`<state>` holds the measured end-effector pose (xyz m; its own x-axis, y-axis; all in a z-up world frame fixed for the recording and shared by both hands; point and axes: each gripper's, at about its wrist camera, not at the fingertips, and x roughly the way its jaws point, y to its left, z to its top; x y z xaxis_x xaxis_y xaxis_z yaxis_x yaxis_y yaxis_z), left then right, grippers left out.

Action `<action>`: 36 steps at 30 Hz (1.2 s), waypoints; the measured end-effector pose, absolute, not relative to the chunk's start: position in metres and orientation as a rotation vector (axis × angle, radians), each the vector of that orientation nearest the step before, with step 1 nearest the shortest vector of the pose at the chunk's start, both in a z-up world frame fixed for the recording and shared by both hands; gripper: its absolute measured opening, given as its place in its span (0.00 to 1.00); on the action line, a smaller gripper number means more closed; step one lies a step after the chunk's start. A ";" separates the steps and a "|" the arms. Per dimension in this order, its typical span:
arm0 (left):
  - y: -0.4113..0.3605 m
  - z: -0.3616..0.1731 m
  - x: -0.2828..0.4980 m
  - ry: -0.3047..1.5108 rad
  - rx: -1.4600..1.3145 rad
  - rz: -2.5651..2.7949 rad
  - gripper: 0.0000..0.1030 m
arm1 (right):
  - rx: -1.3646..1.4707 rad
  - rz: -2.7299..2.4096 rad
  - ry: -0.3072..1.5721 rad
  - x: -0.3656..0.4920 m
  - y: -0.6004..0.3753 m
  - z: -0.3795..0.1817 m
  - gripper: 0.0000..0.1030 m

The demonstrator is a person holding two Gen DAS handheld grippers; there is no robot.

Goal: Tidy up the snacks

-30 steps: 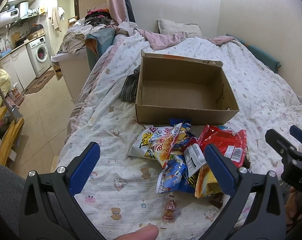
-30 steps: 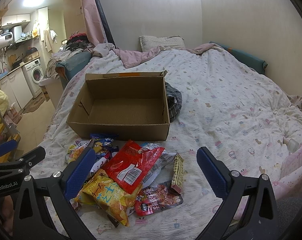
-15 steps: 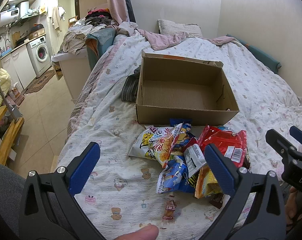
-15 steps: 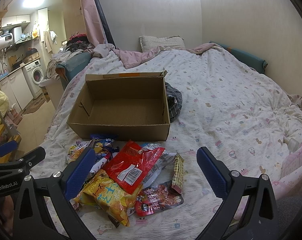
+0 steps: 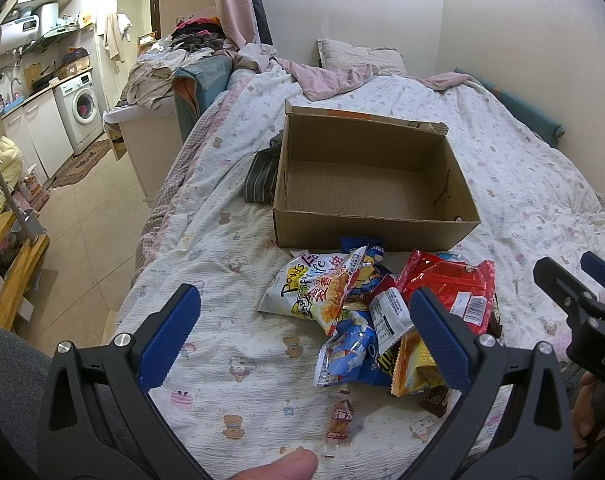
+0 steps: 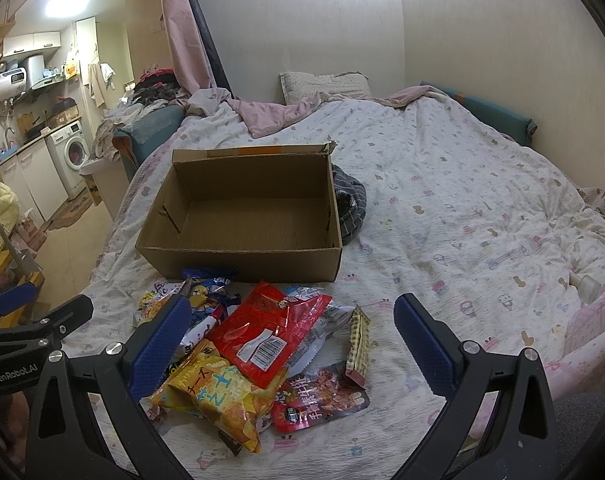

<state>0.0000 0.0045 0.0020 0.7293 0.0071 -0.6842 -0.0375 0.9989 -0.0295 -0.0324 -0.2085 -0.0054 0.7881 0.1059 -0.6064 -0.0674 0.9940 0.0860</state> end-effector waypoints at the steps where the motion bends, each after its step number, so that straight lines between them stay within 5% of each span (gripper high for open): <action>1: 0.004 0.002 0.000 0.754 -0.042 0.025 1.00 | 0.062 0.093 0.655 -0.032 -0.208 -0.005 1.00; 21: 0.006 0.001 0.001 0.764 -0.046 0.027 1.00 | 0.066 0.094 0.657 -0.032 -0.208 -0.005 1.00; 30: 0.027 -0.012 0.032 0.918 -0.083 0.067 1.00 | 0.144 0.092 0.714 -0.027 -0.215 -0.013 1.00; 36: 0.028 -0.053 0.075 1.193 -0.141 -0.005 1.00 | 0.204 0.101 0.764 -0.023 -0.226 -0.019 1.00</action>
